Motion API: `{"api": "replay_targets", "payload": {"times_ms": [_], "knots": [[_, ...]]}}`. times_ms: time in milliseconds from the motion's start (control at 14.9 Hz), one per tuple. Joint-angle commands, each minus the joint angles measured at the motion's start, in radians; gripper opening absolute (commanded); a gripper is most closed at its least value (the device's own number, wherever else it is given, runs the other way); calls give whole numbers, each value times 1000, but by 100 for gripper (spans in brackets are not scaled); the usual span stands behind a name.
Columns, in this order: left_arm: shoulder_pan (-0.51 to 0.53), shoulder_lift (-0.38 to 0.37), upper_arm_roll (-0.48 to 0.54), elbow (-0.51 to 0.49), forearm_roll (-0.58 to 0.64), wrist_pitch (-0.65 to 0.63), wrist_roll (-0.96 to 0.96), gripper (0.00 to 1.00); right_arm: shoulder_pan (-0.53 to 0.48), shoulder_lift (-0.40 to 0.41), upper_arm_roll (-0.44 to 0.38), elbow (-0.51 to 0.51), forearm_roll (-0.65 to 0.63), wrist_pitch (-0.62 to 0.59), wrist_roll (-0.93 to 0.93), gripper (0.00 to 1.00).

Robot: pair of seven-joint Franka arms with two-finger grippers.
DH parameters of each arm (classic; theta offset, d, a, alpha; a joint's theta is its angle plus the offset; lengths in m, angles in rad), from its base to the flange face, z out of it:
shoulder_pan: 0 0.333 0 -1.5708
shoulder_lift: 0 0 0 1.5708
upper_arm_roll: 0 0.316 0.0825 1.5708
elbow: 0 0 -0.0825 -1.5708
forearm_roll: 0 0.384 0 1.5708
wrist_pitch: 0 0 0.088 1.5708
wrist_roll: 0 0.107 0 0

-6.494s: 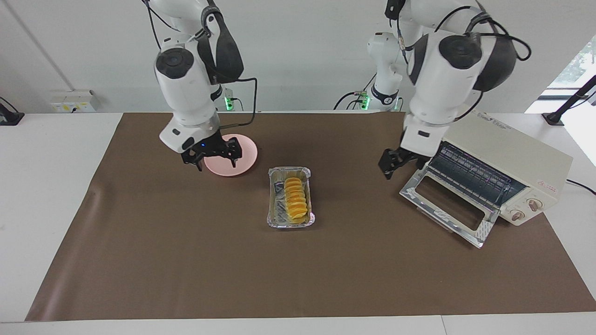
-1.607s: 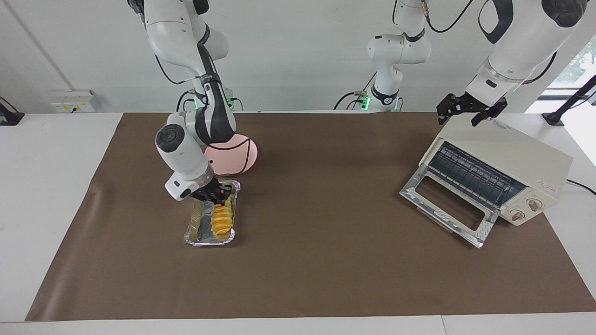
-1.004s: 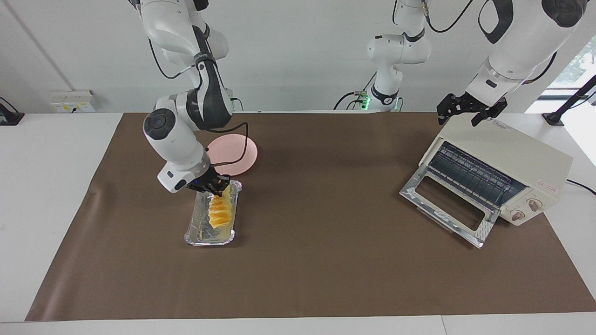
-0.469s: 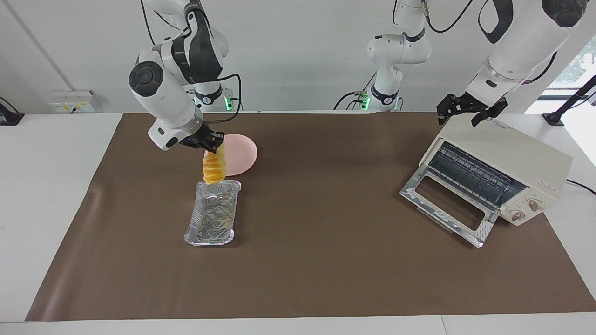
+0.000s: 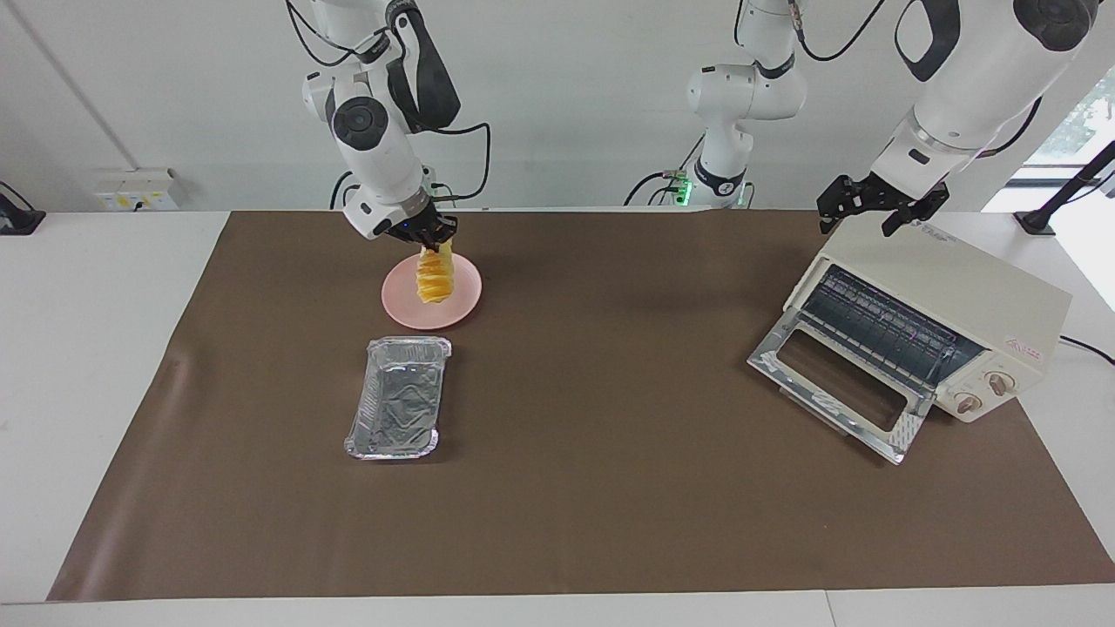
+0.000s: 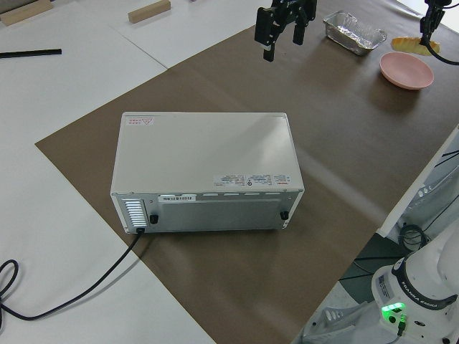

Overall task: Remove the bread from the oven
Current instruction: 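Lift the bread slices and lower them onto the pink plate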

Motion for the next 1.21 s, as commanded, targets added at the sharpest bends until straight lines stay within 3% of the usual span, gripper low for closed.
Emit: {"api": "replay_targets", "payload": {"times_ms": [0,536,603,669,736,870,1138], "knots": [[2,-30,2,-33,-13,19,5,100,-5,-45,-1,-108,-12,97,3,0],[2,-30,2,-33,-13,19,5,100,2,-34,-1,-207,-12,255,0,0],[4,-30,2,-33,-13,19,5,100,2,-32,-1,-207,-12,254,0,7],[2,-30,2,-33,-13,19,5,100,2,-32,-1,-207,-12,254,2,47],[4,-30,2,-33,-13,19,5,100,-4,-31,-1,-202,-12,249,2,94],[4,-30,2,-33,-13,19,5,100,-8,-35,-2,-161,-12,223,0,100],[4,-30,2,-33,-13,19,5,100,-83,-34,-5,116,-12,-22,-7,100]]}}
